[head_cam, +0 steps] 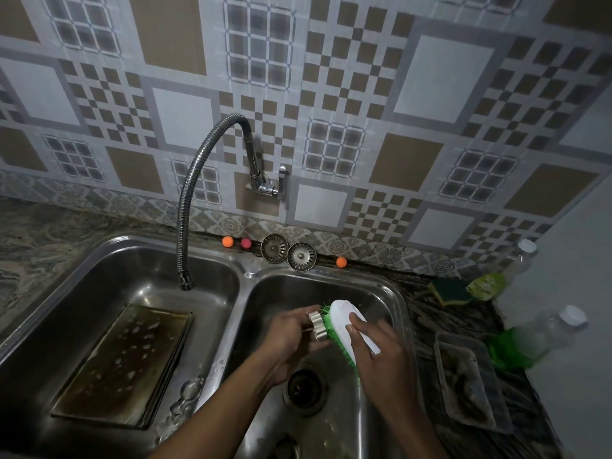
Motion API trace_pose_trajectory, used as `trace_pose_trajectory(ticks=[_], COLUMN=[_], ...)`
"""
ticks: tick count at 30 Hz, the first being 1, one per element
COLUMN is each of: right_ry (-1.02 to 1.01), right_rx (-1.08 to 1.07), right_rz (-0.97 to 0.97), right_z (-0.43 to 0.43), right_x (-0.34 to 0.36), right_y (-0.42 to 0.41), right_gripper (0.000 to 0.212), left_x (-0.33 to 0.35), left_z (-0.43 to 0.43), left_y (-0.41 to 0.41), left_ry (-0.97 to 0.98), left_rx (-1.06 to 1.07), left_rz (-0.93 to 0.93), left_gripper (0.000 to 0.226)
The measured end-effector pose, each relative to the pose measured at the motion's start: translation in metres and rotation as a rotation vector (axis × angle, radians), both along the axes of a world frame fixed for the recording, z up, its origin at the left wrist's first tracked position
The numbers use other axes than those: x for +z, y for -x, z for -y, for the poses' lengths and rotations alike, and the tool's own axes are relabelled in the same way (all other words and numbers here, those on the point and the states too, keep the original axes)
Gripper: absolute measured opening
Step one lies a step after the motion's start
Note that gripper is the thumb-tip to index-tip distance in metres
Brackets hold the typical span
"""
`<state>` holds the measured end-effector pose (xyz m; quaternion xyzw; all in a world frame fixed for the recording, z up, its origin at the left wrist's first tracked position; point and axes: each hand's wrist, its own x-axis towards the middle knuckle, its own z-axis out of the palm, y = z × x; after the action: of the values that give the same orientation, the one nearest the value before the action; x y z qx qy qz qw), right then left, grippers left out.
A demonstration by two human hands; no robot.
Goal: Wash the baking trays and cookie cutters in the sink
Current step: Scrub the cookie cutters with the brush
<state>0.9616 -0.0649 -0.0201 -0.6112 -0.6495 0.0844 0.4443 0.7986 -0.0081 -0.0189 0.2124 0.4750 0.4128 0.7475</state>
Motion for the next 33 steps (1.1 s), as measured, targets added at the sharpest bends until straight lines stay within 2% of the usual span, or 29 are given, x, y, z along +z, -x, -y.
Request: trace_pose_trajectory(ticks=[3, 8, 12, 17, 20, 23, 26, 28, 31, 33], right_ry=[-0.015, 0.012, -0.012, -0.052, -0.043, -0.048, -0.061, -0.034, -0.021, -0.026], right_rx=[0.011, 0.065, 0.028, 0.001, 0.033, -0.018, 0.063, 0.036, -0.075, -0.042], right_rz=[-0.008, -0.130, -0.017, 0.047, 0.120, 0.074, 0.090, 0.103, 0.001, -0.056], right_z=[0.001, 0.002, -0.006, -0.007, -0.009, -0.012, -0.008, -0.011, -0.021, -0.022], right_x=[0.004, 0.002, 0.001, 0.005, 0.003, 0.005, 0.008, 0.006, 0.005, 0.011], right_y=[0.002, 0.010, 0.007, 0.007, 0.002, -0.002, 0.006, 0.006, -0.004, -0.001], right_gripper=[0.023, 0.023, 0.025, 0.024, 0.023, 0.025, 0.023, 0.023, 0.020, 0.020], left_x=[0.004, -0.002, 0.000, 0.003, 0.000, -0.001, -0.001, -0.002, -0.003, -0.004], left_z=[0.001, 0.003, 0.005, 0.002, 0.005, 0.008, 0.007, 0.008, 0.011, 0.011], left_y=[0.003, 0.002, 0.003, 0.004, 0.002, 0.001, 0.000, 0.000, 0.001, 0.001], left_ry=[0.027, -0.023, -0.082, -0.011, -0.030, -0.028, -0.051, -0.072, -0.034, -0.019], left_rx=[0.001, -0.001, -0.042, 0.065, 0.094, 0.106, 0.103, 0.072, 0.069, 0.074], left_rz=[0.141, 0.173, 0.171, 0.312, 0.292, 0.302, 0.306, 0.270, 0.274, 0.307], left_gripper=[0.030, 0.030, 0.029, 0.026, 0.025, 0.026, 0.027, 0.028, 0.034, 0.035])
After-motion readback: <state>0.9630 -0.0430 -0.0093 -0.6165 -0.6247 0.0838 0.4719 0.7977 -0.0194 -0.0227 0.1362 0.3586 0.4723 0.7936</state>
